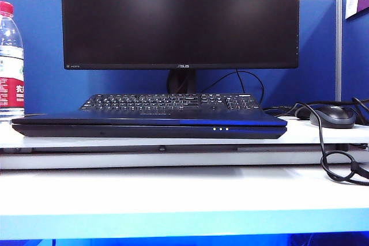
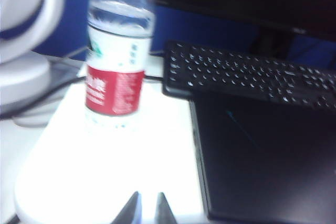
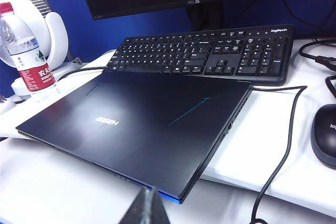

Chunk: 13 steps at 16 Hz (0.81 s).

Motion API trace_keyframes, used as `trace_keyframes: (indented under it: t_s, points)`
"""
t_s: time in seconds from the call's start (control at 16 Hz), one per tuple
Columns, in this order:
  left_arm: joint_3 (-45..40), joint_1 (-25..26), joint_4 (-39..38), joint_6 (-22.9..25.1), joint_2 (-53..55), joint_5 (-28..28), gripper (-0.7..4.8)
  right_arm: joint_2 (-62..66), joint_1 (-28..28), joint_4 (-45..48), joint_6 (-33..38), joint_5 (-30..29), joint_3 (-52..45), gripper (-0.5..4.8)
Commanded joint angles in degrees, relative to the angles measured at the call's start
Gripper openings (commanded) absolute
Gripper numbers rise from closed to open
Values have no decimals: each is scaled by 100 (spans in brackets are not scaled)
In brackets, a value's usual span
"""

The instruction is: Close the lid of the black laptop.

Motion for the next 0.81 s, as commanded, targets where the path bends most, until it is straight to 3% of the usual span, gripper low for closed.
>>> trace_keyframes:
  t_s: [0.06,0.37,0.81]
  points:
    - [-59,-28,37,50,-13,-20,50,-7,2,96,17,-9,35,-1]
    - [-59,-24,79,511,-13,-24,50,-7,2,98,17,-9,35,-1]
    - [-59,-22,81,540,-13,-162,50,-7,2,98,17,-9,35,-1]
